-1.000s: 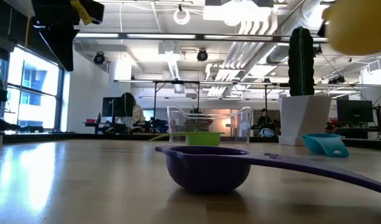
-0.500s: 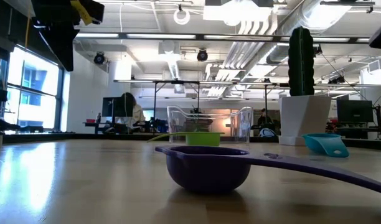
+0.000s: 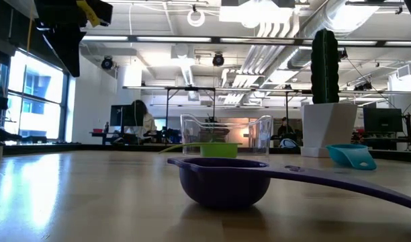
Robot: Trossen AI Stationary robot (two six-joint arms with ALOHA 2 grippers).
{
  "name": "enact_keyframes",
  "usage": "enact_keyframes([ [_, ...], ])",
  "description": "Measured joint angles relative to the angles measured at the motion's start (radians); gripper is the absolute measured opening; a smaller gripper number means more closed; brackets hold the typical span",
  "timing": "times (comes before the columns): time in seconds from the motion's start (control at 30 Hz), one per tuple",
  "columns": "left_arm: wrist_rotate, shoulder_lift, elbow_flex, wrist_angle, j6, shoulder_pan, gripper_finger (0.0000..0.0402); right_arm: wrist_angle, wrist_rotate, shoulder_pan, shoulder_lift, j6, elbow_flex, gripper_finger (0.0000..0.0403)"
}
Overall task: Nest measuring cups in basket
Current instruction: Stack the yellow measuring cup on the top of the blue measuring cup
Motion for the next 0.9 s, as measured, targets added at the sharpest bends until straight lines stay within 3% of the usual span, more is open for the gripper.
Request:
enact_keyframes([
  [0.5,0.0,0.0,0.0,0.001,0.0,0.0,0.0083,-0.026,0.02,-0.001,0.019,0.007,0.002,0.0002],
  [0.9,0.0,0.0,0.0,0.001,0.0,0.0,0.0083,-0.027,0.02,-0.003,0.018,0.028,0.002,0.0073],
])
